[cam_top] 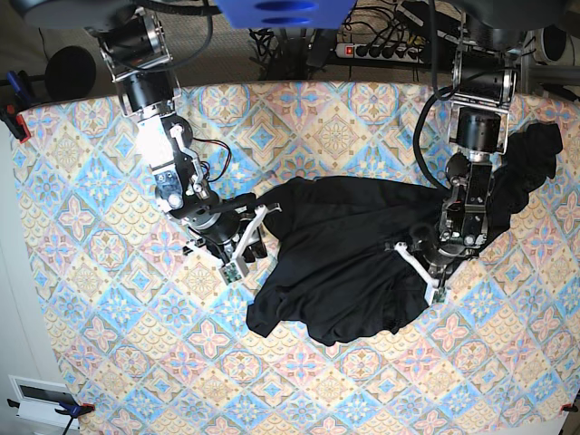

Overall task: Layout the t-shirt on the table in an organized manner, then fold the t-shirt properly
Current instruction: 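Lift and pull the shirt apart between both grippers, then release, then grasp the shirt with both grippers and stretch it apart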

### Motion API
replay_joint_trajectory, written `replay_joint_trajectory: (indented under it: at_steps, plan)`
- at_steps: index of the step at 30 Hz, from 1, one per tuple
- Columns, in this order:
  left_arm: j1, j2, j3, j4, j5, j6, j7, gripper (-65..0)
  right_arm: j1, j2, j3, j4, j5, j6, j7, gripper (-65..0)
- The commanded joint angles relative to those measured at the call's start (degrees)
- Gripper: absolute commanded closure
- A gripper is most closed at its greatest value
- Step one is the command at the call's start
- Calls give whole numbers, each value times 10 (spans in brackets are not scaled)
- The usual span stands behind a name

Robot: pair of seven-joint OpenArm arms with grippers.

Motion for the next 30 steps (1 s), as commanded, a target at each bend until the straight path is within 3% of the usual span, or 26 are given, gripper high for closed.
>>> replay_joint_trajectory:
  at_steps: [1, 6, 11, 18, 21, 26, 30]
  plan:
    - [-5, -4, -3, 51, -14, -5, -15, 0, 15, 0, 3, 11, 6, 1, 15, -117]
    - [54, -12, -3, 218, -42, -5, -10, 0, 15, 1, 8, 11, 6, 1, 15, -117]
    - [125, -7, 1, 337, -76, -6, -10, 0, 12, 4, 68, 17, 8, 1, 15, -117]
    - [173, 53, 71, 379, -133, -7, 72, 0, 11, 58, 127, 28, 30, 1, 14, -117]
    - [192, 74, 122, 385, -130, -50, 97, 0, 11, 95, 127, 33, 44, 1, 14, -117]
    - [207, 84, 165, 378, -129, -132, 144, 0, 4, 113, 127, 35, 46, 1, 13, -117]
    - [202, 84, 179, 364, -124, -142, 171, 0, 4, 113, 122, 35, 58, 2, 11, -117]
